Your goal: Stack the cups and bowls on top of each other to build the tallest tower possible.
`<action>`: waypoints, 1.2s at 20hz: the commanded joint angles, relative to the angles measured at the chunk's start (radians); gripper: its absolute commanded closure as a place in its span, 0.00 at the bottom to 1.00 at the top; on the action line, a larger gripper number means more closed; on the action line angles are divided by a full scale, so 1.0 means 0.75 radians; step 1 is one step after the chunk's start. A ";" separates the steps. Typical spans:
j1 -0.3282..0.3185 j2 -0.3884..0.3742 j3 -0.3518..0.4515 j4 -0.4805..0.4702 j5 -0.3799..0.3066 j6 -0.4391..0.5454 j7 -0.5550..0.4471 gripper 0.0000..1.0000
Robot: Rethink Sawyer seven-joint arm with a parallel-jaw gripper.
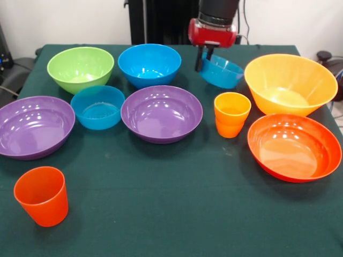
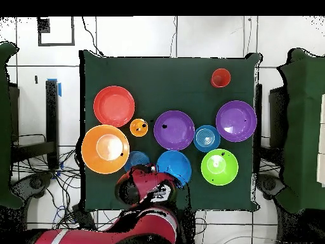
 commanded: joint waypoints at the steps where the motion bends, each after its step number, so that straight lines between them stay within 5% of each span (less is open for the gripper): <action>1: -0.090 -0.201 0.159 0.097 -0.078 0.247 0.040 1.00; 24: -0.165 -0.512 0.267 0.148 -0.045 0.560 -0.005 1.00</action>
